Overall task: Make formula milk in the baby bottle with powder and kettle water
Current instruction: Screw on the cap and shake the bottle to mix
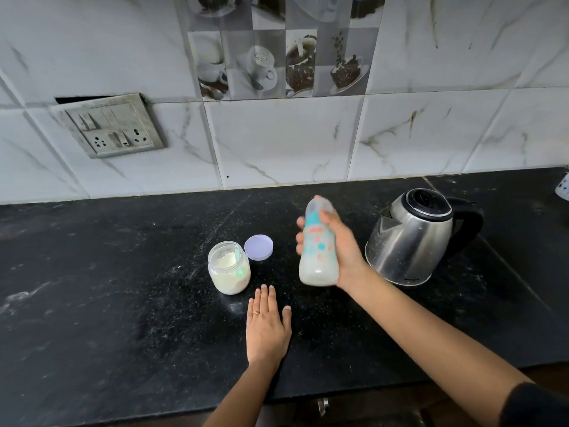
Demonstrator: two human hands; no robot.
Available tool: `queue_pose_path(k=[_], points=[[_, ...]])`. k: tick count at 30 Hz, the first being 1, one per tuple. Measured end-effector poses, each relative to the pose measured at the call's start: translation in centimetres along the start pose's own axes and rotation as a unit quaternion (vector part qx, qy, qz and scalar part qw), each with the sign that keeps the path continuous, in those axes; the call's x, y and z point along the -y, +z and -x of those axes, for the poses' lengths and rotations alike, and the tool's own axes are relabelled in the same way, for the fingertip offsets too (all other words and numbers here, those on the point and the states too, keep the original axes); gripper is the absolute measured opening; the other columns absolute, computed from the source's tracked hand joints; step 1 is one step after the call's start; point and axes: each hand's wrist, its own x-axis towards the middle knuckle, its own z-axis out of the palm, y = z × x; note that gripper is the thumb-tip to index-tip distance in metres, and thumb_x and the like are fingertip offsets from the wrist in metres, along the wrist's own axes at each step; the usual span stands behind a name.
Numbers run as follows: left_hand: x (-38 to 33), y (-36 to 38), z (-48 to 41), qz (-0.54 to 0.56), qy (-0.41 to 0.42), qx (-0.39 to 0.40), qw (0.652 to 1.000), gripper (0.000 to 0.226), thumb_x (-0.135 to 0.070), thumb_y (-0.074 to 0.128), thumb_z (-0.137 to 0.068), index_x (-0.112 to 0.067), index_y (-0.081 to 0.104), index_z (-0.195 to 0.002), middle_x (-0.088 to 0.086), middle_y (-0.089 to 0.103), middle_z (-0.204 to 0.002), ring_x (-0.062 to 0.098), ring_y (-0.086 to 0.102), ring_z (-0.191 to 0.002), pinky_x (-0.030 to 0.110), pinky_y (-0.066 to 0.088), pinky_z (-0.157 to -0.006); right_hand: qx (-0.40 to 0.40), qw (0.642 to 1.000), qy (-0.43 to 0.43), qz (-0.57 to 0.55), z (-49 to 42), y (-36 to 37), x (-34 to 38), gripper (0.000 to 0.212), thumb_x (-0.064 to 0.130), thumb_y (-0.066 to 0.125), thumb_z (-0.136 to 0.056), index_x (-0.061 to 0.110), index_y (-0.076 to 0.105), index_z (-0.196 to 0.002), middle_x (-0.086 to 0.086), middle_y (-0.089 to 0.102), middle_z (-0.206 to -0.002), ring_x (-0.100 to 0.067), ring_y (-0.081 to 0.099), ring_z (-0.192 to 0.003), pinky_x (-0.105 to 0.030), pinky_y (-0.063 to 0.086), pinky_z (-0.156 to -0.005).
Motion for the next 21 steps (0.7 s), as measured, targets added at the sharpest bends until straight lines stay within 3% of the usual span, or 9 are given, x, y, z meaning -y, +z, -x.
queue_pose_path(k=[3, 5, 7, 9, 11, 14, 16, 19, 21], points=[[0.0, -0.1, 0.1, 0.000, -0.002, -0.002, 1.000, 0.078, -0.055, -0.001, -0.087, -0.012, 0.017, -0.150, 0.005, 0.014, -0.158, 0.015, 0.005, -0.146, 0.027, -0.008, -0.116, -0.061, 0.990, -0.014, -0.126, -1.2, 0.0, 1.6, 0.024, 0.029, 0.058, -0.087, 0.010, 0.053, -0.101, -0.005, 0.061, -0.081, -0.017, 0.061, -0.056, -0.024, 0.054, -0.053], [-0.1, -0.1, 0.1, 0.006, 0.000, -0.005, 1.000, 0.081, -0.056, -0.002, -0.085, -0.011, 0.020, -0.149, 0.006, 0.016, -0.157, 0.016, 0.007, -0.146, 0.028, -0.006, -0.116, -0.021, 0.998, 0.007, -0.062, 0.0, -0.1, 0.3, 0.030, 0.028, 0.067, -0.078, 0.013, 0.055, -0.102, -0.006, 0.062, -0.080, -0.018, 0.060, -0.055, -0.025, 0.053, -0.051], [0.0, 0.0, 0.0, 0.003, 0.000, -0.003, 1.000, 0.081, -0.055, -0.001, -0.085, -0.011, 0.021, -0.149, 0.006, 0.018, -0.157, 0.017, 0.009, -0.146, 0.029, -0.004, -0.116, 0.034, 0.998, 0.040, 0.045, 1.3, -0.2, -1.5, 0.048, 0.021, 0.070, -0.074, 0.023, 0.053, -0.119, -0.009, 0.064, -0.083, -0.021, 0.058, -0.057, -0.029, 0.051, -0.051], [0.0, 0.1, -0.1, 0.006, 0.000, -0.007, 1.000, 0.079, -0.054, 0.002, -0.086, -0.010, 0.024, -0.148, 0.007, 0.021, -0.156, 0.018, 0.012, -0.145, 0.030, -0.001, -0.117, 0.064, 0.995, 0.042, 0.070, 1.5, -0.1, -1.8, 0.057, 0.022, 0.071, -0.072, 0.027, 0.050, -0.125, -0.010, 0.064, -0.085, -0.022, 0.058, -0.059, -0.031, 0.051, -0.052], [-0.1, 0.1, -0.1, 0.013, -0.002, -0.010, 1.000, 0.078, -0.054, 0.004, -0.087, -0.010, 0.026, -0.147, 0.008, 0.023, -0.155, 0.019, 0.015, -0.145, 0.030, 0.000, -0.117, 0.009, 0.999, 0.018, -0.033, 0.0, 0.1, -0.8, 0.057, 0.026, 0.077, -0.067, 0.019, 0.050, -0.116, -0.008, 0.063, -0.083, -0.021, 0.060, -0.056, -0.028, 0.052, -0.052], [0.0, 0.1, 0.0, 0.007, -0.001, -0.009, 1.000, 0.078, -0.054, 0.003, -0.087, -0.010, 0.026, -0.148, 0.007, 0.023, -0.155, 0.018, 0.014, -0.145, 0.030, 0.000, -0.117, -0.084, 0.988, 0.011, -0.131, -1.5, -0.1, 0.4, 0.033, 0.031, 0.063, -0.084, 0.011, 0.052, -0.108, -0.006, 0.061, -0.085, -0.018, 0.063, -0.056, -0.025, 0.054, -0.053], [0.0, 0.1, 0.0, 0.004, -0.002, -0.009, 1.000, 0.078, -0.054, 0.003, -0.087, -0.010, 0.025, -0.148, 0.007, 0.022, -0.156, 0.018, 0.013, -0.145, 0.030, 0.000, -0.117, -0.046, 0.997, 0.032, -0.054, -0.3, 0.0, -0.8, 0.034, 0.028, 0.060, -0.082, 0.012, 0.050, -0.110, -0.006, 0.060, -0.082, -0.017, 0.060, -0.053, -0.025, 0.052, -0.050], [0.0, 0.2, -0.1, 0.001, -0.002, -0.007, 1.000, 0.077, -0.053, 0.003, -0.088, -0.010, 0.026, -0.148, 0.007, 0.023, -0.155, 0.018, 0.013, -0.145, 0.031, 0.000, -0.117, 0.036, 0.996, 0.062, 0.049, 1.5, -0.2, -2.4, 0.051, 0.023, 0.067, -0.075, 0.021, 0.050, -0.124, -0.009, 0.062, -0.084, -0.020, 0.056, -0.057, -0.029, 0.050, -0.051], [-0.1, 0.2, -0.1, 0.004, -0.001, -0.009, 1.000, 0.077, -0.053, 0.005, -0.088, -0.009, 0.027, -0.147, 0.008, 0.024, -0.155, 0.018, 0.014, -0.145, 0.031, 0.001, -0.117, 0.030, 0.999, 0.032, 0.023, 0.9, 0.2, -1.4, 0.045, 0.024, 0.076, -0.068, 0.021, 0.061, -0.110, -0.008, 0.063, -0.082, -0.020, 0.058, -0.057, -0.028, 0.051, -0.051]])
